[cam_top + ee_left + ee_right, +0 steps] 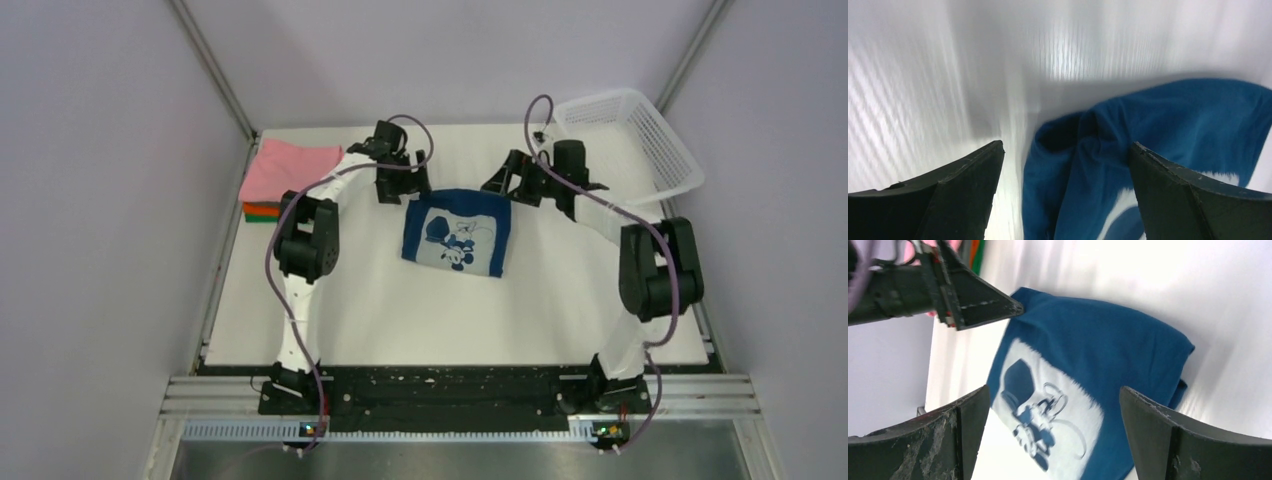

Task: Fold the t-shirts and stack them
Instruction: Smooth out wrinkles on the folded tshirt, then put the neatly folded tshirt into the corner of the board with the left arm

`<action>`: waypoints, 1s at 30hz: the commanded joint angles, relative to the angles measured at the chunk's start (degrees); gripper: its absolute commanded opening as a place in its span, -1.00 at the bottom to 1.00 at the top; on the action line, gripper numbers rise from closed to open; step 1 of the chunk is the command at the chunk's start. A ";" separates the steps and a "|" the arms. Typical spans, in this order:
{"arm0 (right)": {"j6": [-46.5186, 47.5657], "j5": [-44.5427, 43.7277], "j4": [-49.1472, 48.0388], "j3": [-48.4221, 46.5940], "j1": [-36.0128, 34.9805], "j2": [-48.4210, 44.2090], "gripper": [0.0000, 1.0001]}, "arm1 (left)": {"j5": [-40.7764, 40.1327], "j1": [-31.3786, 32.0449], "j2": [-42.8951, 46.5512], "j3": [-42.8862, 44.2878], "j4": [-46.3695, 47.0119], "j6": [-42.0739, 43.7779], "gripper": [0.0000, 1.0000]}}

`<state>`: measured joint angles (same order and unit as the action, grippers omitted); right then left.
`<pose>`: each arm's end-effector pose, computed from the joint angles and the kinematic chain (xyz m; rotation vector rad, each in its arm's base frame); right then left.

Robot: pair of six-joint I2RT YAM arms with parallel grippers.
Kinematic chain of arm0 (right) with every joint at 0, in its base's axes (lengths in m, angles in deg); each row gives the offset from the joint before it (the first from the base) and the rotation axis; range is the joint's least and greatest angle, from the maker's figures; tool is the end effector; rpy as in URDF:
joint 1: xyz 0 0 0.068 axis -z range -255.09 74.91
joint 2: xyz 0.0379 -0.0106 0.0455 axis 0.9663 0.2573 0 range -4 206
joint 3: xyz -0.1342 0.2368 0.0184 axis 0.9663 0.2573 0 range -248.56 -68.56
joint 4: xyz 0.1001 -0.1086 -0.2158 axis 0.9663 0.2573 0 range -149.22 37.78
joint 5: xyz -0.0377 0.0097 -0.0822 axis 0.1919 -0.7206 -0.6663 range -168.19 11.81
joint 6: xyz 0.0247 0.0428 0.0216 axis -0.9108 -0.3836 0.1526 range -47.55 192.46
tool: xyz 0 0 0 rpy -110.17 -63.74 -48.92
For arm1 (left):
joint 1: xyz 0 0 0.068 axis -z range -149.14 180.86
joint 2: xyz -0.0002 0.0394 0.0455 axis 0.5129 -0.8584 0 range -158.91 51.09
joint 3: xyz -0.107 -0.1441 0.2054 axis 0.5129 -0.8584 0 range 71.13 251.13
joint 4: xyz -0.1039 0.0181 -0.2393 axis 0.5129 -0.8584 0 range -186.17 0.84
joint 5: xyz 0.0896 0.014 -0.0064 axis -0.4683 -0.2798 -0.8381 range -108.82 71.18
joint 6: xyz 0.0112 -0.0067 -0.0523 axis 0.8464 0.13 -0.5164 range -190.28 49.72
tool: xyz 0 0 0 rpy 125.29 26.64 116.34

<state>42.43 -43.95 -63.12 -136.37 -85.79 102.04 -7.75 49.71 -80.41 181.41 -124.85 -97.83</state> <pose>0.3972 0.0955 0.2045 0.0167 2.2419 1.0455 0.4753 -0.1695 0.1872 -0.1241 2.6314 -0.5425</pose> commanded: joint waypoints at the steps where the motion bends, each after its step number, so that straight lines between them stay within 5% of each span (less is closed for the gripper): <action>1: 3.27 -6.16 1.15 5.97 0.25 -15.71 0.97 | 1.68 0.04 12.00 -8.48 6.32 -1.52 0.98; 9: 4.71 -8.43 3.81 21.06 0.25 -33.11 0.97 | 7.90 0.63 17.21 -20.45 11.37 -1.37 0.98; 18: 7.14 -9.33 11.70 25.26 0.30 -42.70 0.97 | 3.89 2.32 11.00 -18.16 6.10 0.97 0.87; 28: 10.09 -11.09 14.58 26.57 0.26 -48.26 0.97 | 3.40 6.35 4.70 -14.16 3.79 0.57 0.13; 30: 10.49 -11.38 14.66 26.65 0.26 -48.78 0.97 | 0.78 8.22 3.51 -12.24 2.68 0.90 -0.18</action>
<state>50.81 -53.72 -48.94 -110.21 -85.79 55.33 -3.72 53.62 -73.50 166.44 -119.71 -97.77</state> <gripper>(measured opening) 0.985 0.528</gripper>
